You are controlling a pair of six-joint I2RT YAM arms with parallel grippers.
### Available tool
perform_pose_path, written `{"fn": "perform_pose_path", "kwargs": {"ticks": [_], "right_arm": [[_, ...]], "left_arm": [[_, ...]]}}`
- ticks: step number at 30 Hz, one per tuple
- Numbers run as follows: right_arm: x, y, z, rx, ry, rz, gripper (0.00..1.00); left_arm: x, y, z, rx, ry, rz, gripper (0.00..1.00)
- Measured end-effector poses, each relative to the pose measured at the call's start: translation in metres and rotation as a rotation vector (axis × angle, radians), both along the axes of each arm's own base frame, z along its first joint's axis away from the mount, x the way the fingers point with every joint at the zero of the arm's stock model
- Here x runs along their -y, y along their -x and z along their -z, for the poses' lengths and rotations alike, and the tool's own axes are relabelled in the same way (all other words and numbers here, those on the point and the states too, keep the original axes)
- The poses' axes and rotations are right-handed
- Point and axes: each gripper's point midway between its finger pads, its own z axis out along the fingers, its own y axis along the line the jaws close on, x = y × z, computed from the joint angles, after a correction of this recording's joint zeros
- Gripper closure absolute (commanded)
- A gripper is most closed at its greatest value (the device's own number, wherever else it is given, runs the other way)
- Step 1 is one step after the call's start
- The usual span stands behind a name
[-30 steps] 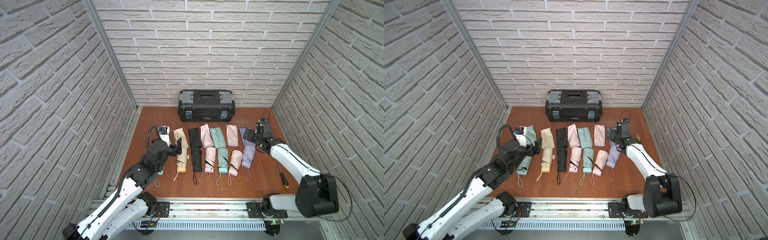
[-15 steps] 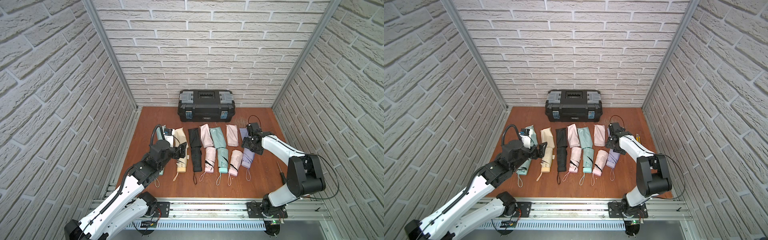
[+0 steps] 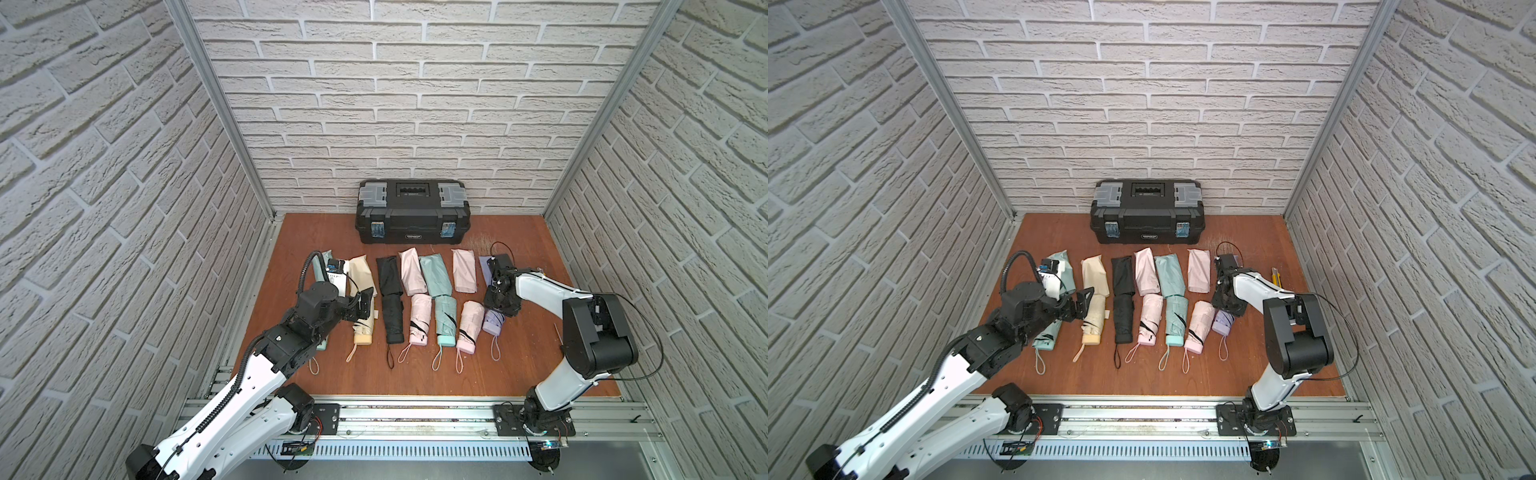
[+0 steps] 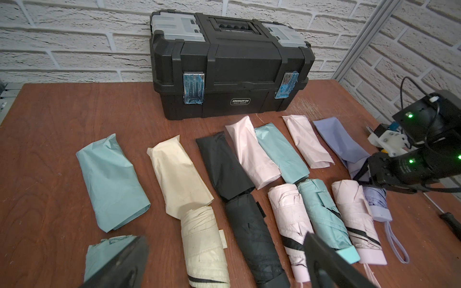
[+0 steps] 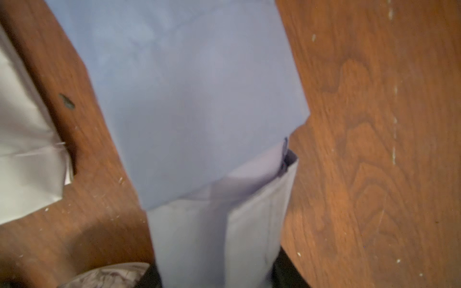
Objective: Take umbrellas out of sleeves
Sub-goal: Move the umbrella to the center of the board.
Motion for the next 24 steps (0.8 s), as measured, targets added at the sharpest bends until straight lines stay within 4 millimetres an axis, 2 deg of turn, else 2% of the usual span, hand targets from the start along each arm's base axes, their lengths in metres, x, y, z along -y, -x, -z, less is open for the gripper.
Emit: {"fn": "perform_pose_path", "kwargs": {"ticks": [3, 5, 8, 10, 14, 16, 17, 18, 20, 22, 24], "right_arm": [[0.001, 0.017, -0.001, 0.002, -0.003, -0.019, 0.57], [0.002, 0.037, -0.002, -0.017, -0.006, -0.025, 0.53], [0.003, 0.063, -0.002, -0.049, -0.015, -0.034, 0.37], [0.002, 0.069, -0.002, -0.063, -0.024, -0.043, 0.29], [0.0, 0.064, -0.007, -0.054, -0.032, -0.049, 0.26], [0.001, 0.057, -0.014, -0.015, -0.03, -0.05, 0.23], [0.004, 0.053, -0.021, 0.024, -0.019, -0.052, 0.13], [0.008, 0.047, -0.031, 0.079, -0.001, -0.049, 0.05], [0.022, 0.031, -0.063, 0.265, 0.071, -0.035, 0.01], [0.035, 0.021, -0.094, 0.458, 0.147, -0.029, 0.01], [0.045, 0.015, -0.109, 0.617, 0.219, -0.036, 0.01]], "left_arm": [[-0.001, 0.002, -0.002, 0.006, 0.003, 0.0, 0.02], [-0.002, 0.002, -0.003, 0.009, 0.004, -0.001, 0.02], [-0.004, 0.003, -0.001, 0.01, -0.001, -0.005, 0.02], [-0.008, 0.005, 0.0, 0.014, -0.006, -0.015, 0.02], [-0.022, 0.002, 0.004, 0.021, -0.025, -0.07, 0.02], [-0.034, -0.001, 0.008, 0.026, -0.053, -0.124, 0.02], [-0.045, -0.003, 0.01, 0.034, -0.073, -0.173, 0.02], [-0.055, -0.004, 0.01, 0.046, -0.093, -0.218, 0.02], [-0.075, -0.006, 0.012, 0.098, -0.138, -0.296, 0.02], [-0.089, -0.008, 0.018, 0.152, -0.197, -0.334, 0.02], [-0.101, -0.012, 0.027, 0.204, -0.27, -0.362, 0.02]]}}
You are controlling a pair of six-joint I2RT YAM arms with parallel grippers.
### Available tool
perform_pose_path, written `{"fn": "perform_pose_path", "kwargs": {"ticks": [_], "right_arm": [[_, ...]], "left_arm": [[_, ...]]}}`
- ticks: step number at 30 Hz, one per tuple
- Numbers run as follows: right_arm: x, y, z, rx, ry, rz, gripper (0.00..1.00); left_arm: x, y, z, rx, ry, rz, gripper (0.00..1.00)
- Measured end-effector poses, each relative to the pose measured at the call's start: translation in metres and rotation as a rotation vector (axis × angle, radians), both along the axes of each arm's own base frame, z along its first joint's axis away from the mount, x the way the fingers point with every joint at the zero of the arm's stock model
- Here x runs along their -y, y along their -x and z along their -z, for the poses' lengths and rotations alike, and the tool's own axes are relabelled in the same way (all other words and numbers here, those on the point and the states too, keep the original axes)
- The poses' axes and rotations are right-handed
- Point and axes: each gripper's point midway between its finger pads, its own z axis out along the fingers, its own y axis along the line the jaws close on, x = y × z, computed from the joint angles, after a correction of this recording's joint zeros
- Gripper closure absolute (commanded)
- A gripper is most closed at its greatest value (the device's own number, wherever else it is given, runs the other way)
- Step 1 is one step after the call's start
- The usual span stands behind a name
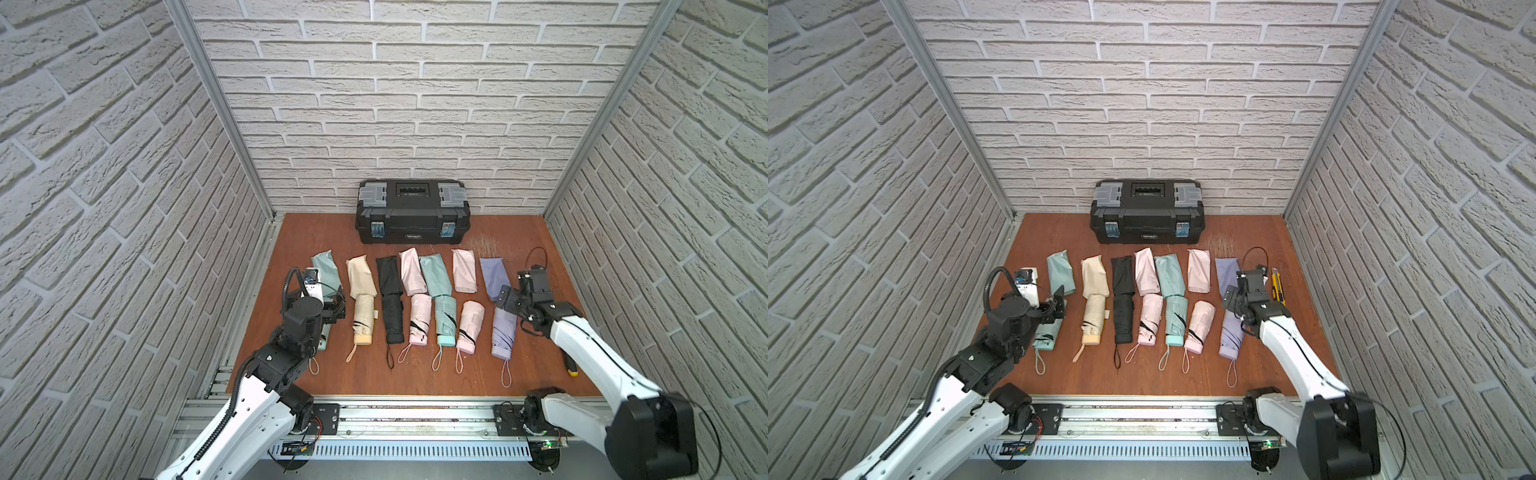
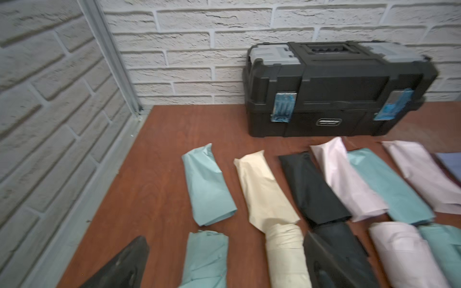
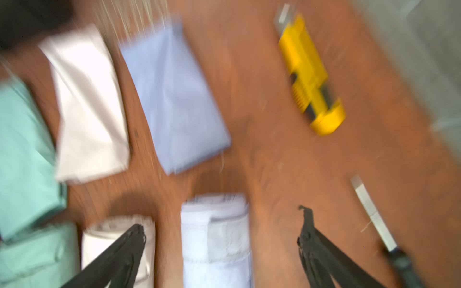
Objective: Take umbrellas out of sleeves
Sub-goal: Reset both arms
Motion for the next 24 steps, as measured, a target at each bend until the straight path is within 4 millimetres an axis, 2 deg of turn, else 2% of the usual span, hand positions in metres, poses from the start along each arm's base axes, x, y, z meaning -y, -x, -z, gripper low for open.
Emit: {"fn": "perform_pose_path", "kwargs": {"ticks": [2, 5, 8, 16, 21, 24], "right_arm": [[0.005, -0.003, 0.006, 0.076, 0.062, -0.012, 0.01], [0.005, -0.009, 0.04, 0.039, 0.133, -0.068, 0.01], [0.001, -0.016, 0.063, 0.026, 0.176, -0.129, 0.01], [-0.02, -0.056, 0.045, 0.213, 0.235, -0.283, 0.01], [-0.033, -0.066, 0.045, 0.248, 0.246, -0.37, 0.01], [-0.04, -0.074, 0.053, 0.246, 0.248, -0.415, 0.01]], "left_arm": [[-0.015, -0.008, 0.016, 0.004, -0.06, -0.047, 0.02], [-0.037, -0.017, 0.043, -0.003, -0.118, -0.105, 0.02], [-0.051, -0.019, 0.072, -0.021, -0.146, -0.124, 0.02], [-0.075, -0.033, 0.11, -0.037, -0.11, -0.144, 0.02], [-0.069, -0.059, 0.141, -0.084, -0.084, -0.091, 0.02], [-0.063, -0.08, 0.144, -0.066, -0.064, -0.057, 0.02]]}}
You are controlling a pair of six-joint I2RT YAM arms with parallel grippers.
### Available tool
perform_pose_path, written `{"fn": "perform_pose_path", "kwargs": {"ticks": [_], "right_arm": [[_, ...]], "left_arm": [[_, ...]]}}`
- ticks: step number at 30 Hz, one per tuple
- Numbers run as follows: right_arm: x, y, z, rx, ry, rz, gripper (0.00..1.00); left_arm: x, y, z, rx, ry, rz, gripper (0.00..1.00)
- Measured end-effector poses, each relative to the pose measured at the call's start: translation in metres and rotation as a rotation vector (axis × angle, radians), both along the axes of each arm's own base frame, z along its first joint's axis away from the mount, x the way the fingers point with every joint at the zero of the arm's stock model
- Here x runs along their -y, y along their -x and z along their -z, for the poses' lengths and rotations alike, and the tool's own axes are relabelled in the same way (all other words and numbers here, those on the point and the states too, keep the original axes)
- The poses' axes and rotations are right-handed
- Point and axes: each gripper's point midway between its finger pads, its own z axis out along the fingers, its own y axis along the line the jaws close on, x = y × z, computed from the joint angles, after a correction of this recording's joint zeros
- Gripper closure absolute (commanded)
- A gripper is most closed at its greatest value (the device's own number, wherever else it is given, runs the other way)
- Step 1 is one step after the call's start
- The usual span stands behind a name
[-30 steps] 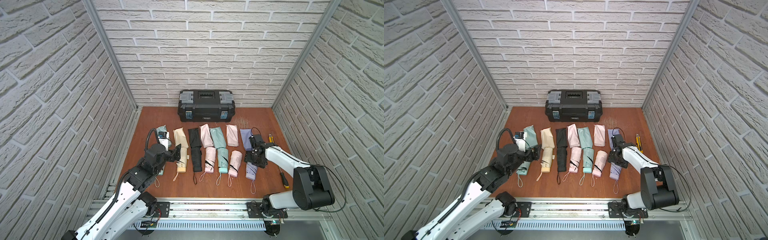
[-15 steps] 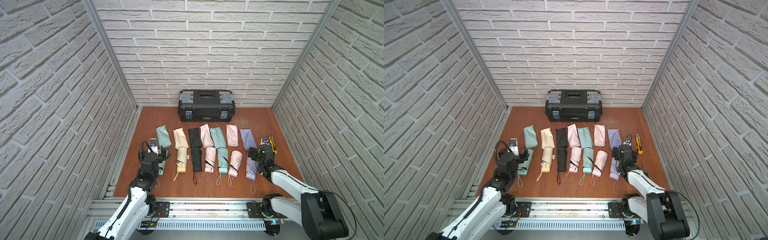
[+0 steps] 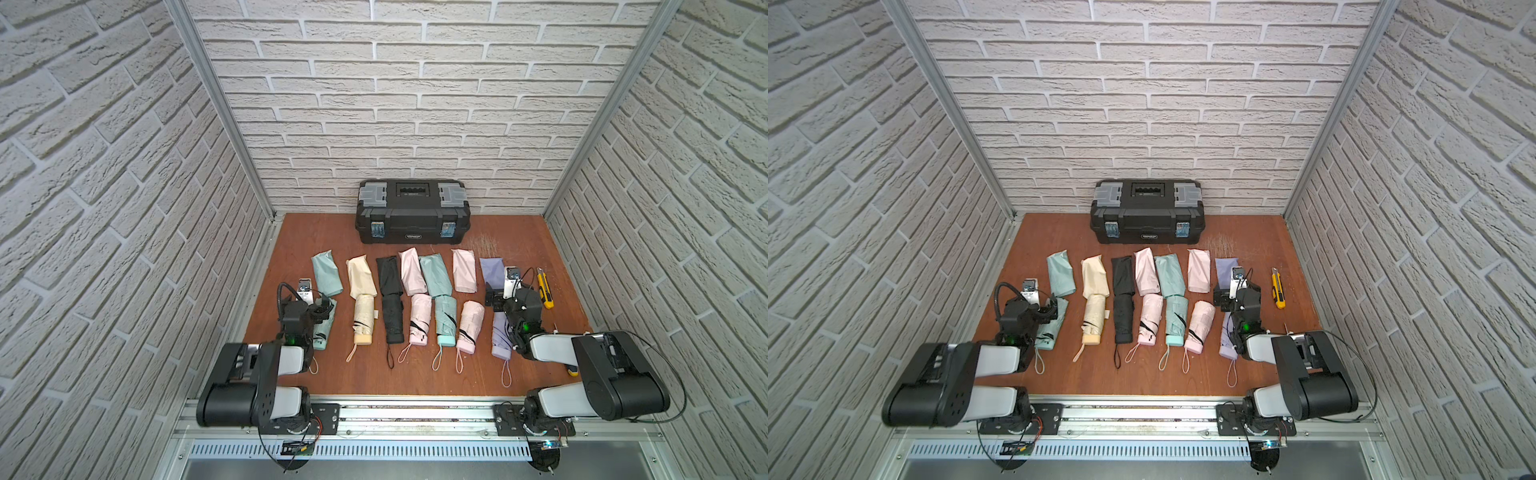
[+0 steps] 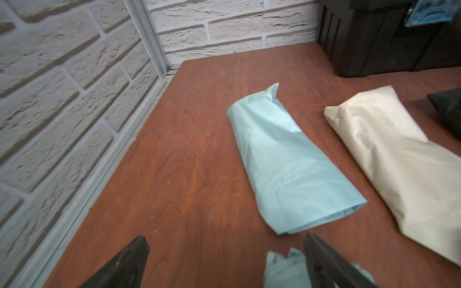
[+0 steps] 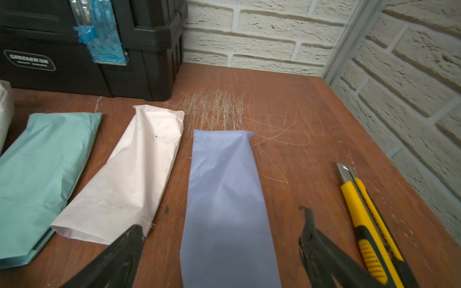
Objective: Take umbrellas out of sleeves
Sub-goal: Reset both arms
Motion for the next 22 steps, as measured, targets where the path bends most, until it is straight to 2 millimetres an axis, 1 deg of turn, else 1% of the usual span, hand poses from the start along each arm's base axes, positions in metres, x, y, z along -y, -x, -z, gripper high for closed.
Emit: {"fn": "perform_pose_path", "kwargs": {"ticks": [2, 4, 6, 8, 10, 12, 17, 22], "right_arm": [[-0.001, -0.002, 0.007, -0.036, 0.002, -0.004, 0.01], [0.0, -0.01, 0.003, -0.038, 0.002, 0.002, 0.01], [0.001, -0.021, -0.007, -0.019, 0.0, 0.007, 0.01], [0.003, -0.026, -0.015, 0.0, -0.002, 0.012, 0.01], [0.004, -0.027, -0.015, 0.0, -0.003, 0.015, 0.01], [0.004, -0.025, -0.012, -0.016, -0.002, 0.015, 0.01], [0.005, -0.023, -0.006, -0.043, -0.008, 0.01, 0.01], [0.009, -0.022, -0.003, -0.051, -0.02, 0.011, 0.01]], "left_arm": [[0.001, -0.012, 0.001, 0.012, 0.012, 0.015, 0.02], [0.0, -0.02, 0.003, 0.005, 0.028, 0.023, 0.02], [-0.001, -0.033, -0.003, 0.002, 0.055, 0.045, 0.02], [-0.008, -0.045, -0.013, 0.014, 0.089, 0.049, 0.02], [-0.015, -0.053, -0.022, 0.032, 0.109, 0.045, 0.02], [-0.017, -0.053, -0.021, 0.026, 0.127, 0.044, 0.02], [-0.011, -0.049, -0.01, -0.021, 0.152, 0.07, 0.02], [-0.009, -0.049, -0.008, -0.03, 0.161, 0.075, 0.02]]}}
